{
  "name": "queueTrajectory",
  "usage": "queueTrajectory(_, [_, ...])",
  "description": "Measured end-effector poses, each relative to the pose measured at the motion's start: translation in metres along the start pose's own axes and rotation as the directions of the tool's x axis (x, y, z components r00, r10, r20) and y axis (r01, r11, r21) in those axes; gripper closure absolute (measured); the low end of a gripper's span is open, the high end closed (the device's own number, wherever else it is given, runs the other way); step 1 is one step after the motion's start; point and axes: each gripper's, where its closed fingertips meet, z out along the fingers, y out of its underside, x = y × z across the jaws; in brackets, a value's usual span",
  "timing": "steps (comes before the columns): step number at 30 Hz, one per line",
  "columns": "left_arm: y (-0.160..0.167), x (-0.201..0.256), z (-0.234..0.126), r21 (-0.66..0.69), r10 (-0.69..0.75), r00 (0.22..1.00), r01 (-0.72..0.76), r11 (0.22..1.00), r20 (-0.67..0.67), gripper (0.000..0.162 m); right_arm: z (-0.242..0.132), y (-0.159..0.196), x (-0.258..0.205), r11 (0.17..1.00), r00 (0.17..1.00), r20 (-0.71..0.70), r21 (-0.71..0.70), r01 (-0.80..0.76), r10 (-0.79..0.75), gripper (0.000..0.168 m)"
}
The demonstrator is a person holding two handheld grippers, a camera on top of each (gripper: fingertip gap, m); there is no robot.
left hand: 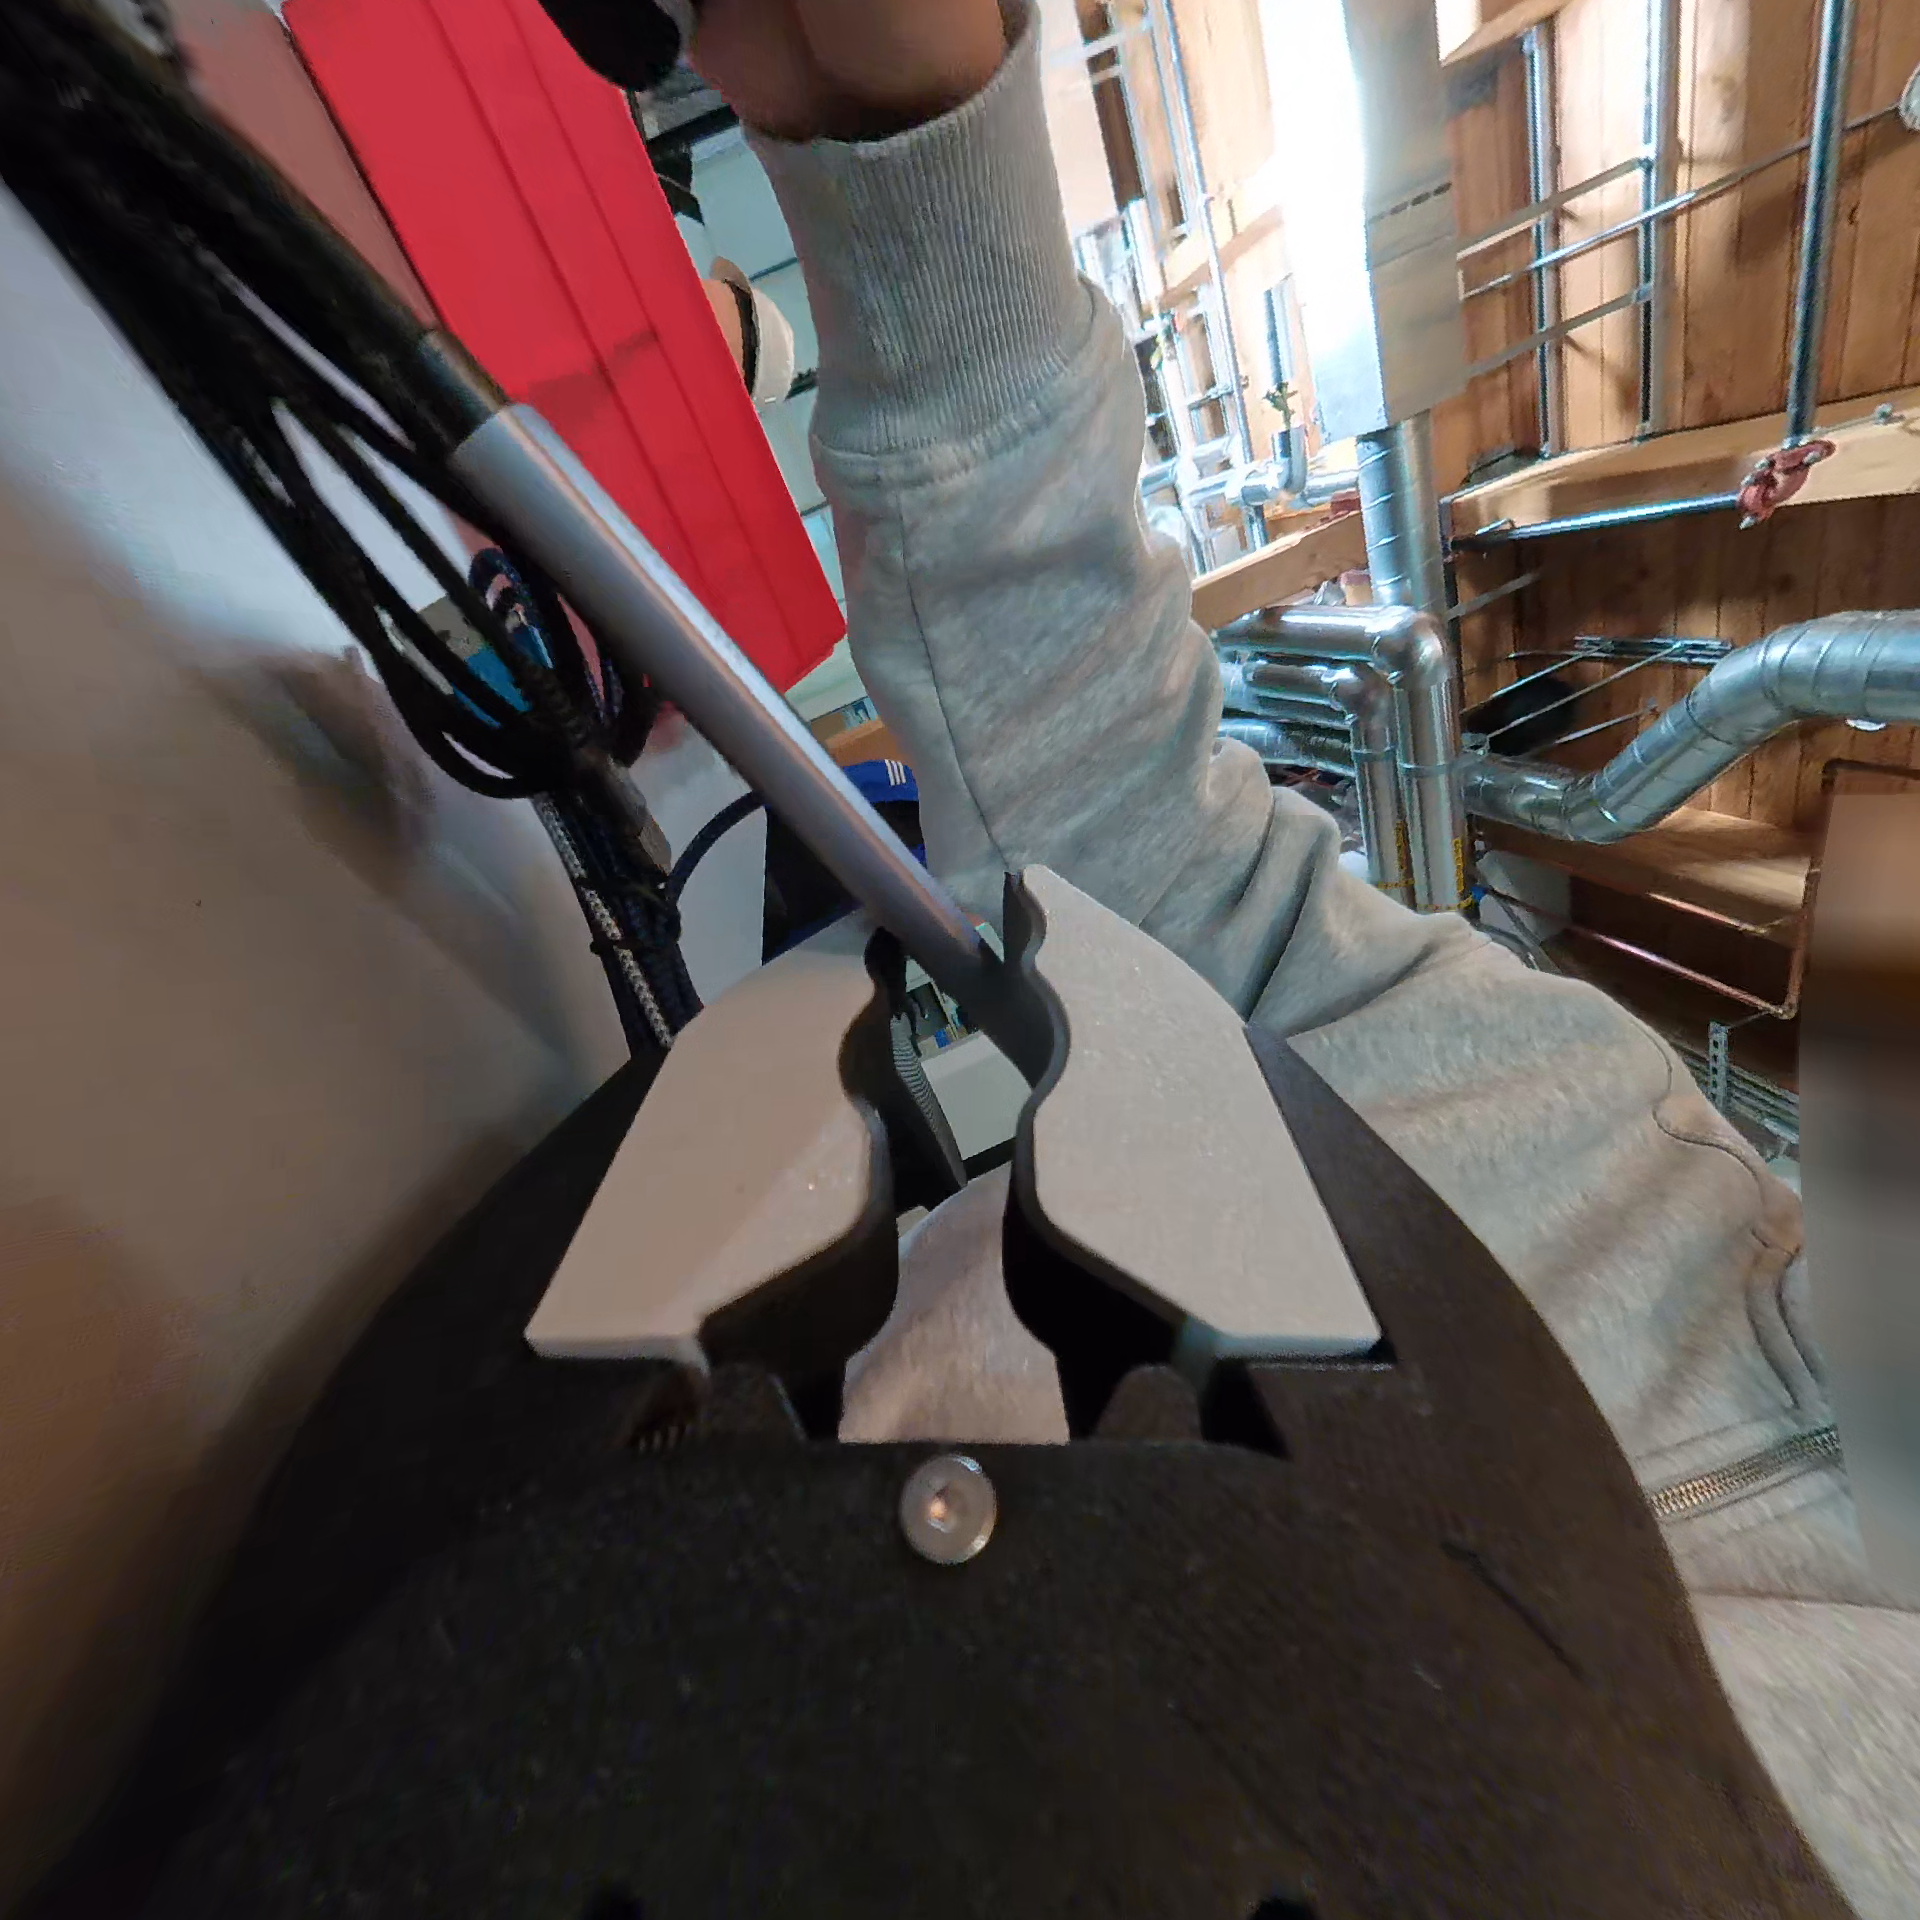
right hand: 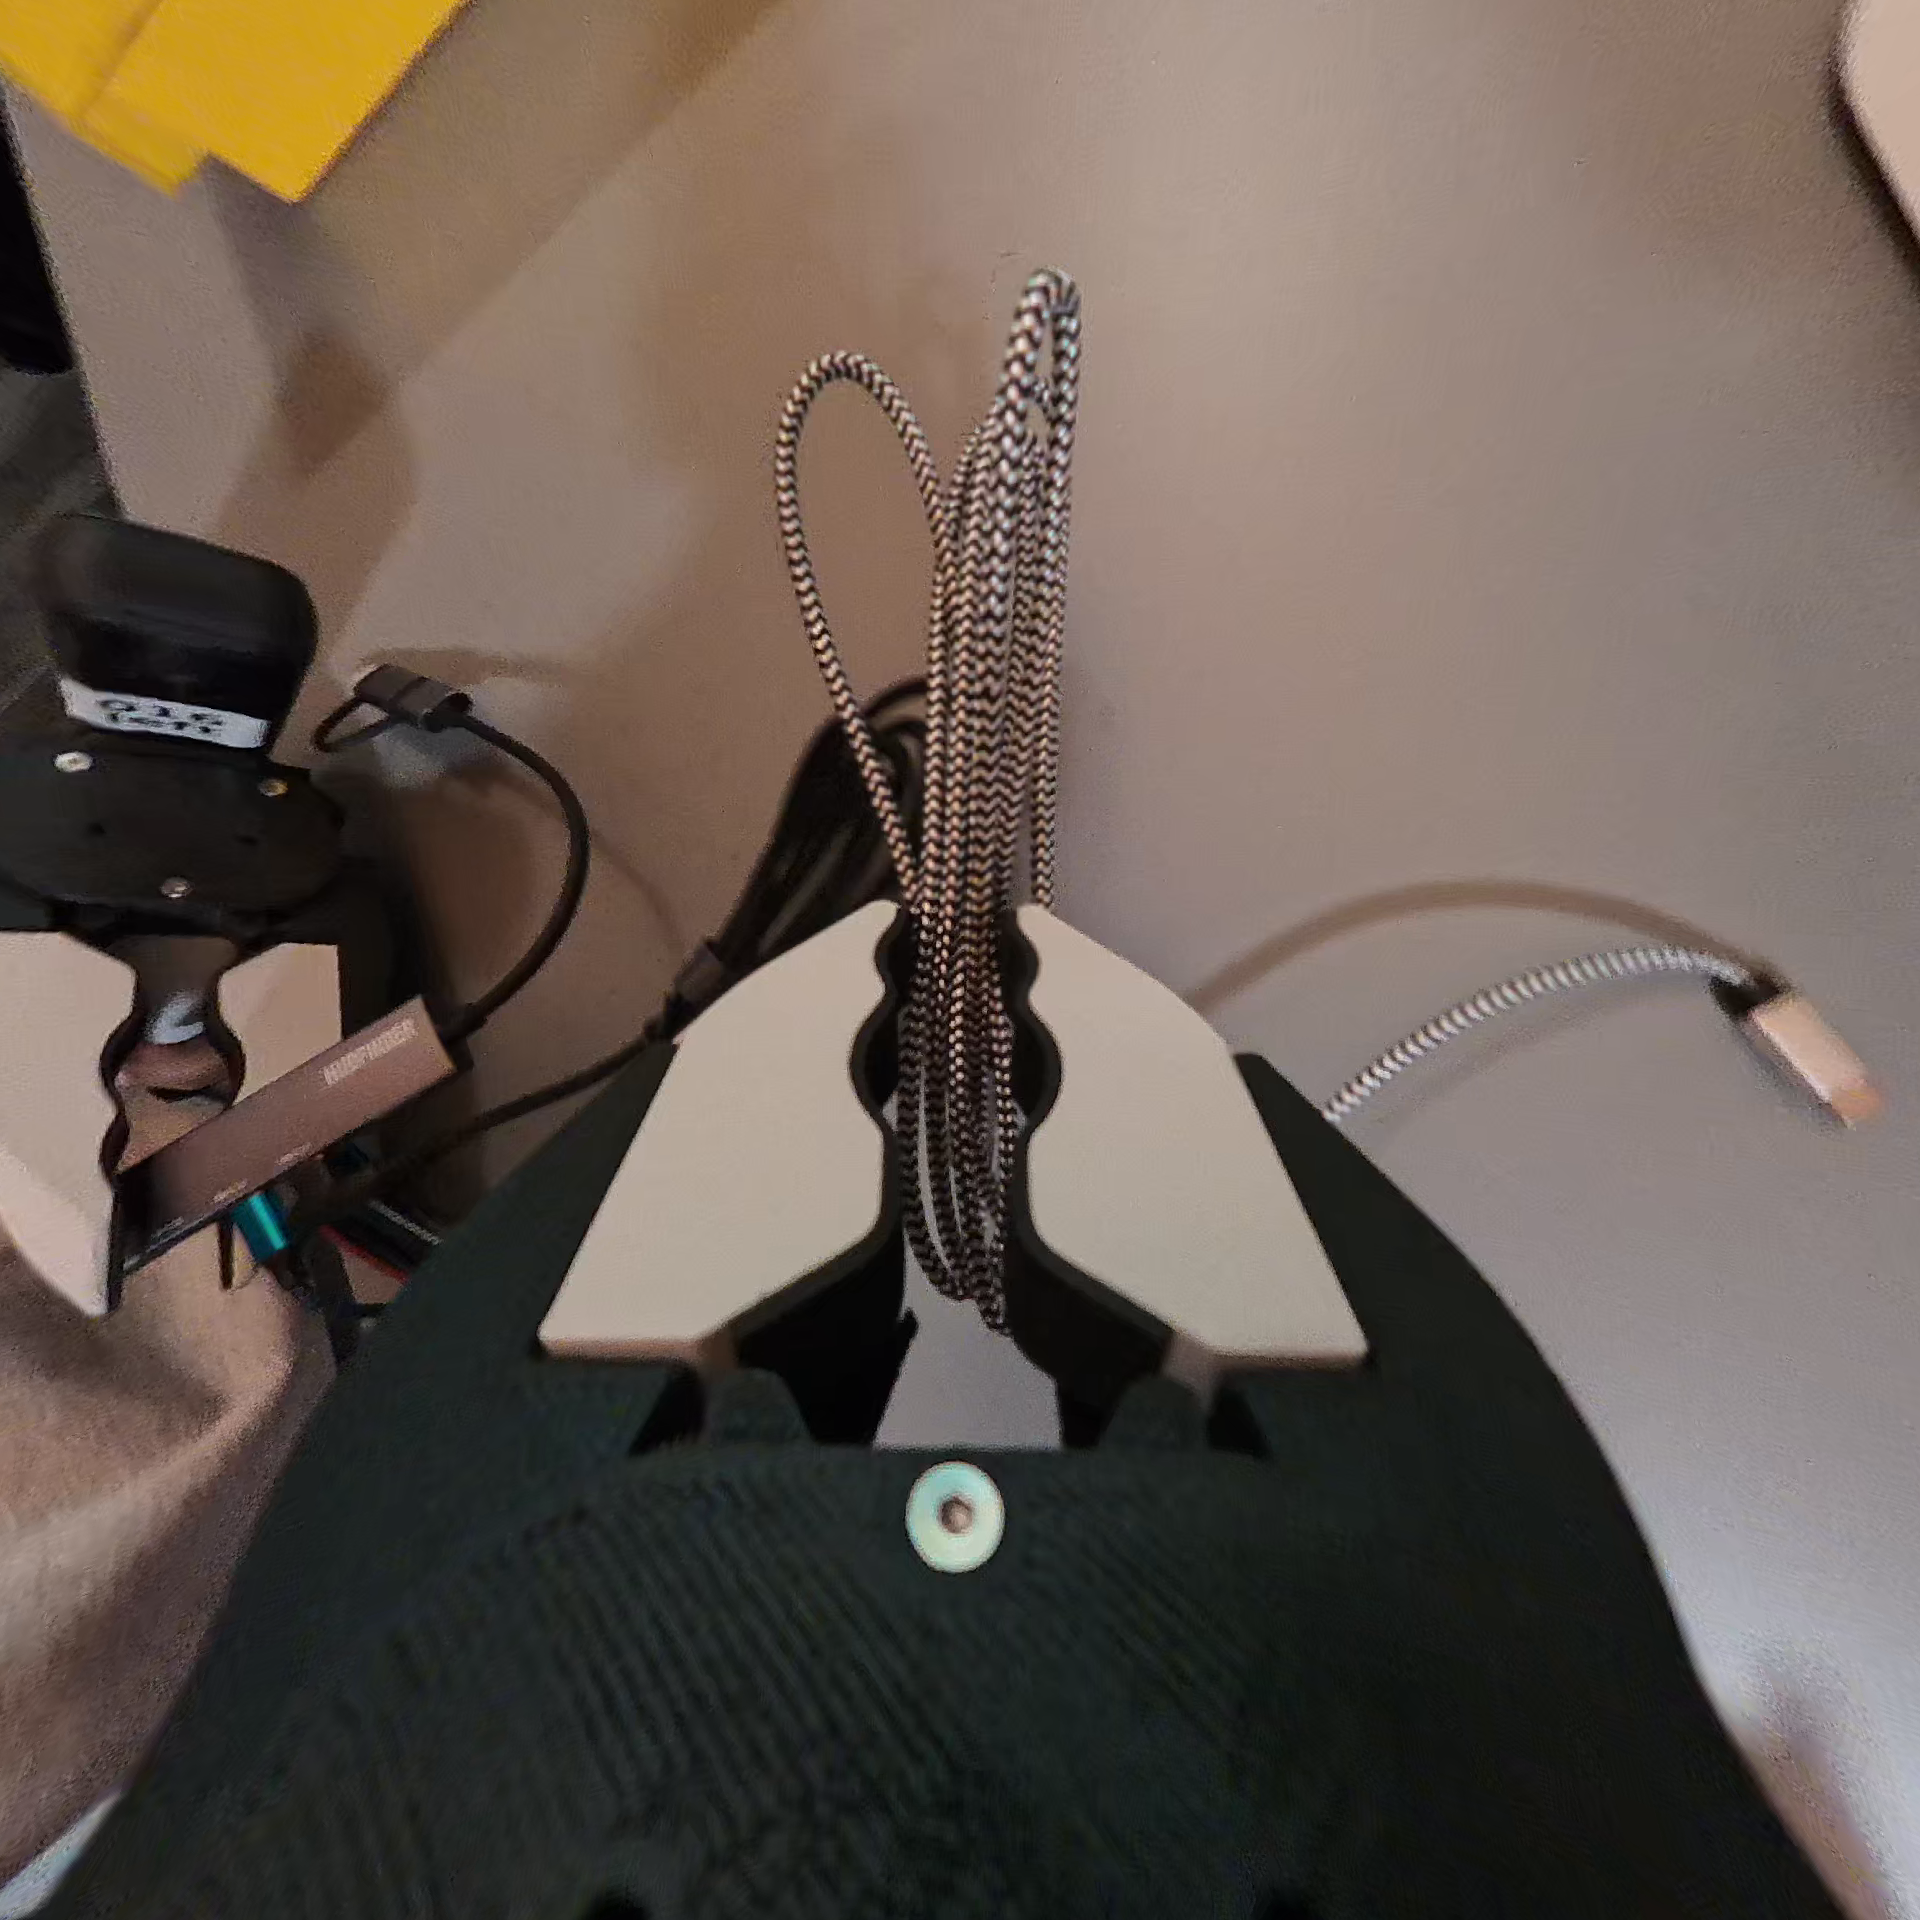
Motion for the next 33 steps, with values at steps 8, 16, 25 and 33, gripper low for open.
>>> queueTrajectory(8, [0.005,-0.003,0.003,-0.029,0.015,1.000,-0.014,0.999,0.026,0.143,-0.042,0.052,0.039,0.993,0.949,-0.294,0.018,-0.113,0.113,0.125])
queueTrajectory(16, [0.005,-0.003,0.004,-0.031,0.017,0.999,-0.016,0.999,0.030,0.143,-0.072,0.065,0.063,0.990,0.851,-0.507,0.055,-0.130,0.139,0.046])
queueTrajectory(25, [0.005,-0.003,0.004,-0.033,0.014,1.000,-0.013,0.999,0.027,0.143,-0.033,0.094,0.093,0.899,0.803,-0.432,0.049,-0.435,0.412,0.021])
queueTrajectory(33, [0.005,-0.003,0.005,-0.037,0.007,1.000,-0.006,0.999,0.020,0.143,-0.006,0.088,0.089,0.941,0.822,-0.510,-0.067,-0.332,0.253,0.041])
